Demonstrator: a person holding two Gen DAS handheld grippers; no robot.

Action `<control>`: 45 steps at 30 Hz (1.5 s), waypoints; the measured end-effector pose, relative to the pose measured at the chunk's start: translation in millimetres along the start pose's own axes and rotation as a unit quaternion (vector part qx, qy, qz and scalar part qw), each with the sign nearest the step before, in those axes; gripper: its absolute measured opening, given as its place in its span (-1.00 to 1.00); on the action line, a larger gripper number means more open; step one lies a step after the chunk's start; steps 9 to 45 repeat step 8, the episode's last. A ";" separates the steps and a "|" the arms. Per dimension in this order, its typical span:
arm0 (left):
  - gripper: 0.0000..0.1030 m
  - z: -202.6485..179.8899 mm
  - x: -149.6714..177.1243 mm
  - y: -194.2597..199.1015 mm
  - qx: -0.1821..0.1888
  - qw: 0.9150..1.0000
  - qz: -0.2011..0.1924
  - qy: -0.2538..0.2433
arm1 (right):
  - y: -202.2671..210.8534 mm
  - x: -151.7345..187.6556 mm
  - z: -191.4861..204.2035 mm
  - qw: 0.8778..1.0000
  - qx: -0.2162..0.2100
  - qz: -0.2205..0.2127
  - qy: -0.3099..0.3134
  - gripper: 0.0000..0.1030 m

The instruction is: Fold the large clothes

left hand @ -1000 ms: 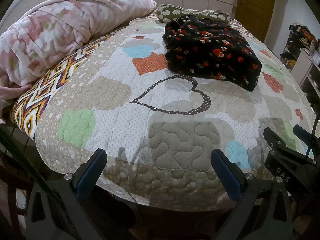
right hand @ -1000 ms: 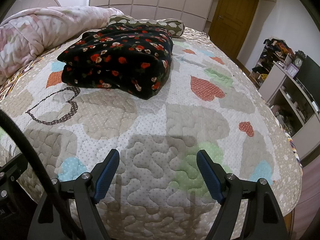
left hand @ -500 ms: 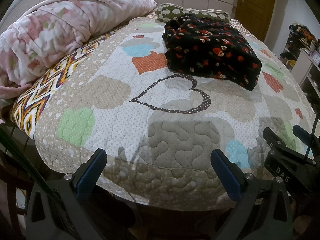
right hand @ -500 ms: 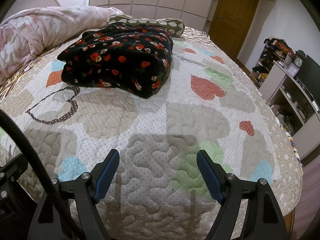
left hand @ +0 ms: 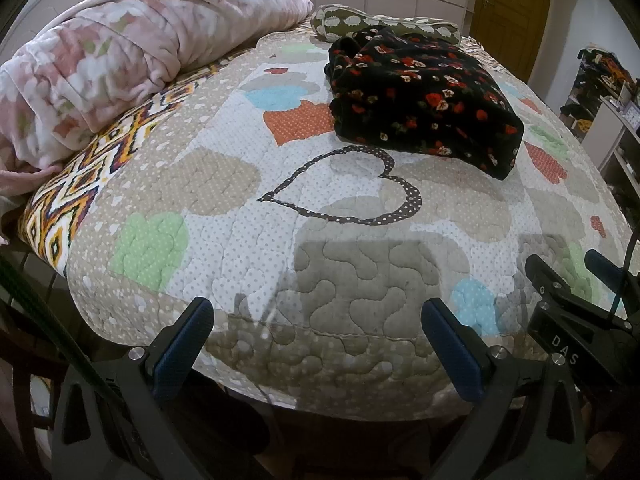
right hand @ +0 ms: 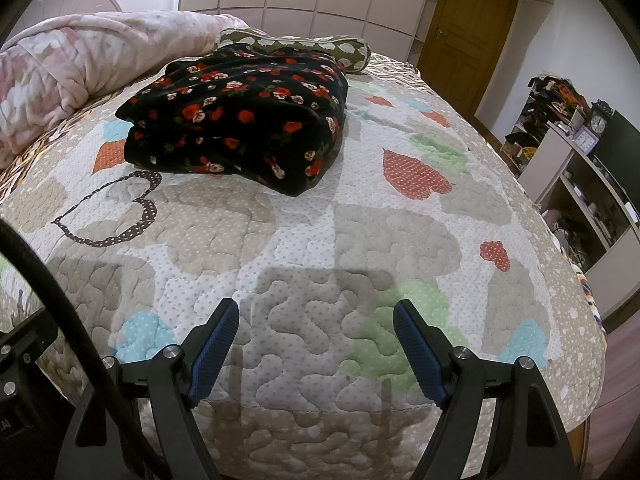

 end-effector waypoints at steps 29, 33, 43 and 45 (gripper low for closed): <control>1.00 0.7 1.1 -2.5 0.002 1.000 0.002 -0.002 | -4.4 4.3 4.8 1.000 -0.009 0.004 0.002 0.62; 1.00 0.7 1.1 -2.5 0.002 1.000 0.002 -0.002 | -4.4 4.3 4.8 1.000 -0.009 0.004 0.002 0.62; 1.00 0.7 1.1 -2.5 0.002 1.000 0.002 -0.002 | -4.4 4.3 4.8 1.000 -0.009 0.004 0.002 0.62; 1.00 0.7 1.1 -2.5 0.002 1.000 0.002 -0.002 | -4.4 4.3 4.8 1.000 -0.009 0.004 0.002 0.62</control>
Point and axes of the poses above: each gripper's, at about its wrist camera, not at the fingertips, and y roughly against the way its jaws point, z to its left, x to its underside, the point moved 7 cm from there along -y, roughly the way its jaws point, and after that the axes turned 9 degrees about -z, right-handed, at the moved point
